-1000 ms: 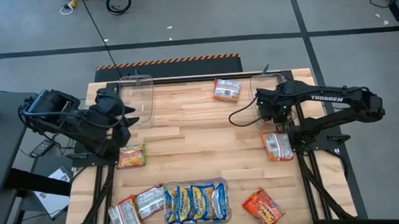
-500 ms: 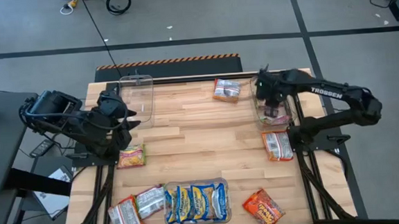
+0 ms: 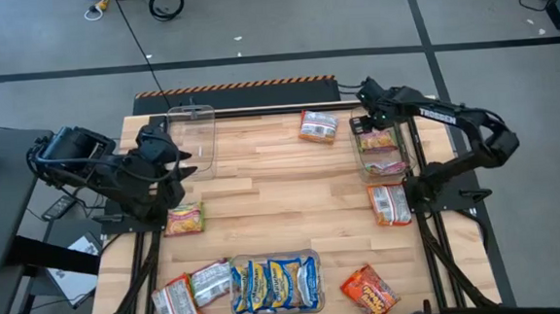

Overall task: Sort Maruchan noodles
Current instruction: Put the green noodle pack into the top right transparent bin

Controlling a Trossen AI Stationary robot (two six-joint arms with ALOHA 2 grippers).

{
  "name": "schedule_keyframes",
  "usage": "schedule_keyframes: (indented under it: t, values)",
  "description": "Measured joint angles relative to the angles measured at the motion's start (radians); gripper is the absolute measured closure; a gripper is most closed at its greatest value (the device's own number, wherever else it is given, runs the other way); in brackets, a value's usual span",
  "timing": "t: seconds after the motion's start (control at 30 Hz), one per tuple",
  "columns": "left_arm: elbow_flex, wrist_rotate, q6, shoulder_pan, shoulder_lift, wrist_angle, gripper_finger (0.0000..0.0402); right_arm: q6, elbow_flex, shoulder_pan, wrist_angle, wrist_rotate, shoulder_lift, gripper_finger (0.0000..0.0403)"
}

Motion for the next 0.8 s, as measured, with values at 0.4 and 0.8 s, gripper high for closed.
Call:
schedule_keyframes:
  t: [0.4,0.8]
  values:
    - [0.0,0.01,0.015,0.0,0.0,0.0,0.023,0.057,-0.001,-0.002,0.095,0.099,0.162,0.0231]
    - [0.0,0.035,-0.001,0.0,-0.003,0.0,0.023,0.101,0.0,-0.002,0.088,0.107,0.221,0.0355]
